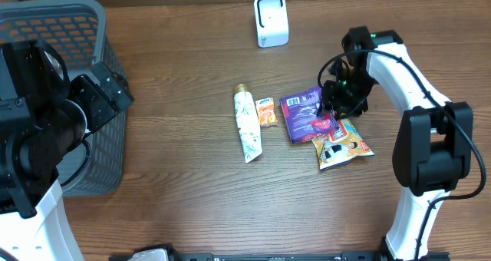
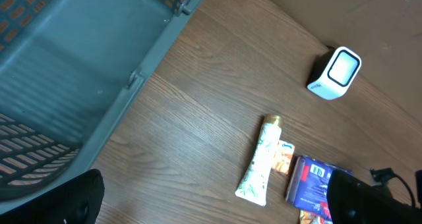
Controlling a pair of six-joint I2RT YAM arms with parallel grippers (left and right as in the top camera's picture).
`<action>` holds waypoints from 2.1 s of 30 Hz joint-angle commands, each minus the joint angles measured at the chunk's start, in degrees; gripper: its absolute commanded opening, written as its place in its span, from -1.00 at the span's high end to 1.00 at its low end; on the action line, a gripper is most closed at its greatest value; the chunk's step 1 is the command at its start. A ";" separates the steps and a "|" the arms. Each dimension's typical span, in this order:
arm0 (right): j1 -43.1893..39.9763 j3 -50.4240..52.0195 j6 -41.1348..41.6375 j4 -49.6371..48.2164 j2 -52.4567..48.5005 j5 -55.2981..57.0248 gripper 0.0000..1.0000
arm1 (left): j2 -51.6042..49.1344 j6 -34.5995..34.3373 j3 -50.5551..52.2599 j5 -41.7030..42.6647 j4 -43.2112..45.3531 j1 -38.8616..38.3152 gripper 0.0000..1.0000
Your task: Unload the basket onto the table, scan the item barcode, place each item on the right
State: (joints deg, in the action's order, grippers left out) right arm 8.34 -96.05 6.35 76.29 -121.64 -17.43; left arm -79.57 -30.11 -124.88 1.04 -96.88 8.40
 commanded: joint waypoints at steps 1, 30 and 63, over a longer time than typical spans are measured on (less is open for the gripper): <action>-0.52 3.10 3.98 -1.53 1.31 7.56 0.03 | -0.26 -0.96 -0.42 0.02 0.09 0.57 -0.99; -2.01 -6.86 3.45 5.14 1.31 8.90 -0.44 | -0.26 -0.96 -0.42 0.04 0.09 0.57 -1.00; -5.88 -10.95 0.61 8.31 1.42 -0.55 -0.78 | -0.26 -0.96 -0.42 0.02 0.09 0.57 -0.99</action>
State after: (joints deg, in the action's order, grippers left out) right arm 3.88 -106.15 7.25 83.50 -120.60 -21.87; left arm -79.64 -30.11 -124.88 1.04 -96.88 8.40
